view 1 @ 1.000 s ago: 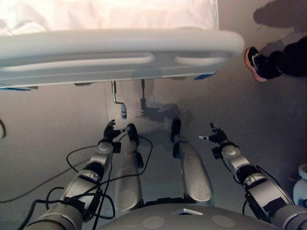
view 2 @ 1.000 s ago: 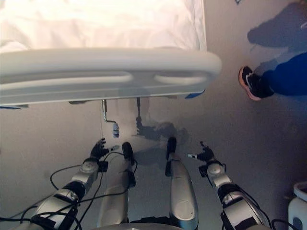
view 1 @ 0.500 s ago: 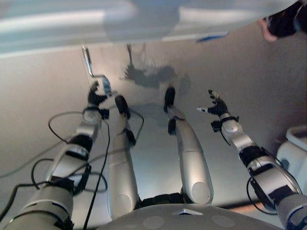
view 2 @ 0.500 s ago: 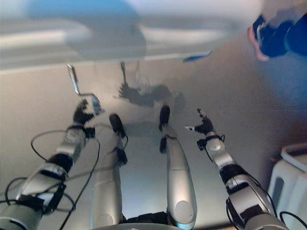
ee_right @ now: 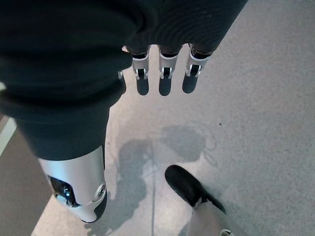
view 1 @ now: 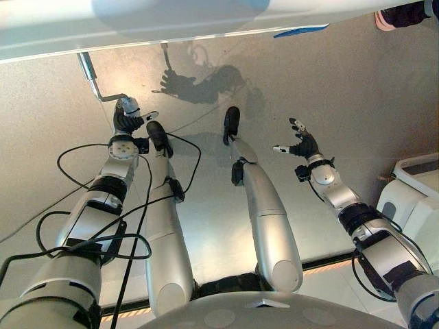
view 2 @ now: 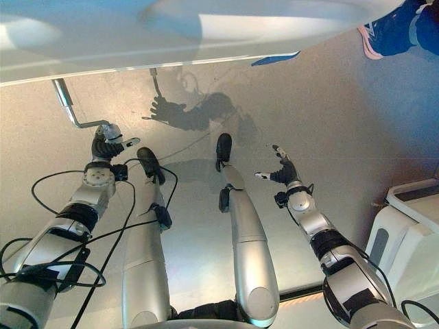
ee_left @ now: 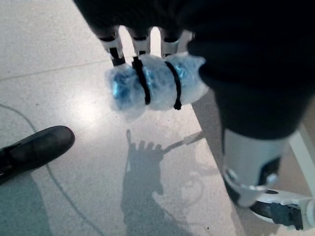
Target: Raise the hospital bed
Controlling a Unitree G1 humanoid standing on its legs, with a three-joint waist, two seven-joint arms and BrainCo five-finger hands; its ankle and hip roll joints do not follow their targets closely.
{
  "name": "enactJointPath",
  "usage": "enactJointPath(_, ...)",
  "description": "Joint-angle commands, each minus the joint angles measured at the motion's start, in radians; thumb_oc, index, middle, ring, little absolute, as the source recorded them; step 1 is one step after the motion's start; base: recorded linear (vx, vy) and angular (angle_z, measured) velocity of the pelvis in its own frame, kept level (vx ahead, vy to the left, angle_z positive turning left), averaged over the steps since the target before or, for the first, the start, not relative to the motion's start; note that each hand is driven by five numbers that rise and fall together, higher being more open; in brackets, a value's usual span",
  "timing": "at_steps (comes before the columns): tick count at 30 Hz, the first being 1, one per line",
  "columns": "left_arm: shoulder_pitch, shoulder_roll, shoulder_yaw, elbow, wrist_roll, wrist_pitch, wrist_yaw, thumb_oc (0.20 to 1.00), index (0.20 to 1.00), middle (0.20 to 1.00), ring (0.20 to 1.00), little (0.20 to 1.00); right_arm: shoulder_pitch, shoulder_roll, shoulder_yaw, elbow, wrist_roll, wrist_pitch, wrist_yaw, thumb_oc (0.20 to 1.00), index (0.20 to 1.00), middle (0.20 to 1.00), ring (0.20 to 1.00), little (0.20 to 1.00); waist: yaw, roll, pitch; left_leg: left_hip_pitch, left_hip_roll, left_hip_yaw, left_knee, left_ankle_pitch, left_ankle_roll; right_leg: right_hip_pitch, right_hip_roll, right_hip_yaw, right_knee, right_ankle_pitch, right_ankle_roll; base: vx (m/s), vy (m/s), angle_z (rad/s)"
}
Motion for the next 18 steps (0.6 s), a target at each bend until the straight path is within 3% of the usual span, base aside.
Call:
enactJointPath(1, 0.022, 0.030, 0.011, -0.008, -0.034, -0.016, 0.019, 1.000, 1.000, 1.000, 1.000, 1.000, 0.034, -0.021, 0.025, -0.039, 0.003, -0.034, -0.009, 1.000, 1.000, 1.000, 1.000, 1.000, -0.010, -0.035, -0.013, -0.059, -0.027, -0.027, 0.093, -0.045, 0.017, 0.023, -0.007, 0.012, -0.056, 0.047, 0.152, 0.00, 0.000, 0.00)
enactJointPath(18, 0.004, 0.039, 0.001, -0.018, -0.010, -0.017, 0.031, 1.000, 1.000, 1.000, 1.000, 1.000, 0.037, -0.032, 0.028, -0.062, -0.003, -0.048, 0.001, 1.000, 1.000, 1.000, 1.000, 1.000, -0.007, -0.033, -0.013, -0.072, -0.031, -0.030, 0.080, -0.036, 0.013, 0.012, -0.006, 0.011, -0.065, 0.046, 0.150, 0.00, 0.000, 0.00)
